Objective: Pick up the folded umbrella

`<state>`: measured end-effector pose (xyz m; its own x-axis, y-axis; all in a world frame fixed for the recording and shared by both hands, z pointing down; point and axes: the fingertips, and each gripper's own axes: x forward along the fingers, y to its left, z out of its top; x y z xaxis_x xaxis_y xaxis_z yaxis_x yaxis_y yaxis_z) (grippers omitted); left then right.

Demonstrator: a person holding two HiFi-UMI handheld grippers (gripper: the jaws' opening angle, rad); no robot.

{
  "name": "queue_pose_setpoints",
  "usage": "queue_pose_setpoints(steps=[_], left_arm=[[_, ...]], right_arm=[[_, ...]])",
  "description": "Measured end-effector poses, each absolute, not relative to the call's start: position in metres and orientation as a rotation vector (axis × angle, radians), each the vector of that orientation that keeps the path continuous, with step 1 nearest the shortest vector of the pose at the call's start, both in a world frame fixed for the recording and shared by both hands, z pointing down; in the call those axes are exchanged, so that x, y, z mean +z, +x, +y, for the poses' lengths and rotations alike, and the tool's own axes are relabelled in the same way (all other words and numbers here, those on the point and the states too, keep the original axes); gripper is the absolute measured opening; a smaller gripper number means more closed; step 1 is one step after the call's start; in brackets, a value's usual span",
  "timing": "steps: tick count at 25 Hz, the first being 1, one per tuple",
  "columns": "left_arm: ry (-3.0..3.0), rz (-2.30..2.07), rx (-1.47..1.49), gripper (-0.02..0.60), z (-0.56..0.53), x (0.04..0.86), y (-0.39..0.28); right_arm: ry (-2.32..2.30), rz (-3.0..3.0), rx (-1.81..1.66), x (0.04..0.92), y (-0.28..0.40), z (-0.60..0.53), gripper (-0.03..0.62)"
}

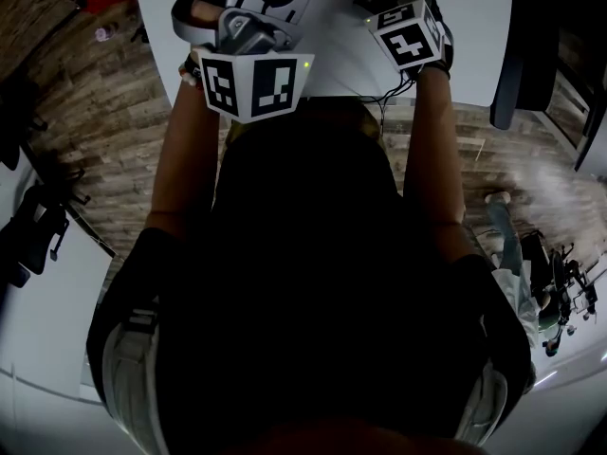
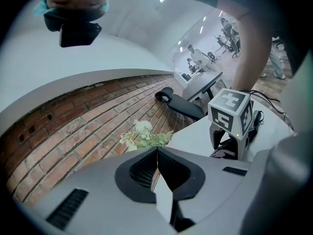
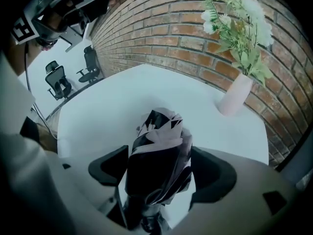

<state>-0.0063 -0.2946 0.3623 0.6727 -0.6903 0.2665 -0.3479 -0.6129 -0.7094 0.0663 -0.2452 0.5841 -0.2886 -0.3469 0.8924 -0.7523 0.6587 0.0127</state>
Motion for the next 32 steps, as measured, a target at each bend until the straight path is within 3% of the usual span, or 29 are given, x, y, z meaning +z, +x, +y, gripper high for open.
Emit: queue_pose_setpoints(steps=[31,32], left_arm=[[-2.35,0.74,-0.673,0.012,-0.296,0.384,0.004],[-2.35,0.745,-0.672,0.012,-0.296,0.385,0.003]], right_arm=[[0.824,-1.824,0.657,0.615,0.063,-0.244,0.37],[0.792,-1.816,0.64,0.615,0.058,-0.242,0.308]])
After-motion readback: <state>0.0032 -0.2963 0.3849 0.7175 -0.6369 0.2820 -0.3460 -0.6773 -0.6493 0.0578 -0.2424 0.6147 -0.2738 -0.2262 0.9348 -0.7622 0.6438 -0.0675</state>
